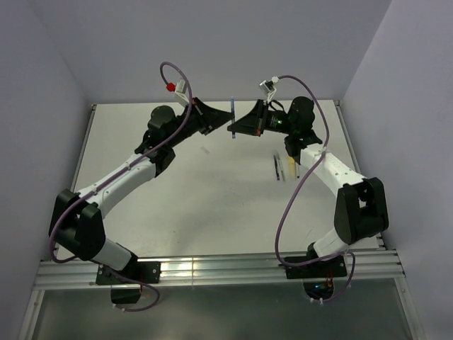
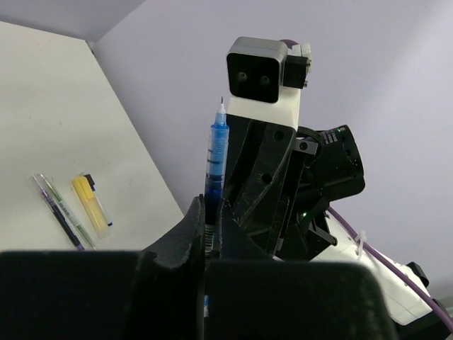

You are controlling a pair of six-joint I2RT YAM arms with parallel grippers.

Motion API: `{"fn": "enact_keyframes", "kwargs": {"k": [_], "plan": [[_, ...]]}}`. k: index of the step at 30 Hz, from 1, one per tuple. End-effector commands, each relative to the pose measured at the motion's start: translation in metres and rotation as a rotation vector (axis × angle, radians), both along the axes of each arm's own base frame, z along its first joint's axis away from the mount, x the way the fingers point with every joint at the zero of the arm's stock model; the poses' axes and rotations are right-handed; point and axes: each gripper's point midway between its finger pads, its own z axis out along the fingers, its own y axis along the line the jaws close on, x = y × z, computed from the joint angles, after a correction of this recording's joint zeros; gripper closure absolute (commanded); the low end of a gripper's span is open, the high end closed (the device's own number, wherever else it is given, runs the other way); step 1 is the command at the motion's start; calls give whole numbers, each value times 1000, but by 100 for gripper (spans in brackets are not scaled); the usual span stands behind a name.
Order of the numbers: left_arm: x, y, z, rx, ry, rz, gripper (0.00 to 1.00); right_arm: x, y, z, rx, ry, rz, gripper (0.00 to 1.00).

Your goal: Insert the pens into the pen caps

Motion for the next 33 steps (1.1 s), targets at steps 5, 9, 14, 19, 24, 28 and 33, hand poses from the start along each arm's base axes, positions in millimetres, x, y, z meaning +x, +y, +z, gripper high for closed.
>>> {"fn": "enact_keyframes", "kwargs": {"k": [5,9,14,19,24,28,33], "plan": [[31,29,3,209,-42,143,52,-1,-11,15,9,-109,-20,100],[75,78,-41,566,-11,345,41,23,-47,-29,-180,-80,-197,100],[88,100,-97,760,99,407,31,36,-88,-71,-479,-98,-360,100],[108,110,-165,867,350,497,34,37,-121,-96,-689,-96,-446,100],[122,98,-217,934,431,467,34,28,-131,-105,-749,-104,-453,100],[138,88,-236,998,435,483,35,27,-135,-111,-773,-99,-457,100],[147,79,-266,1057,446,472,35,29,-137,-115,-791,-91,-457,100]]}}
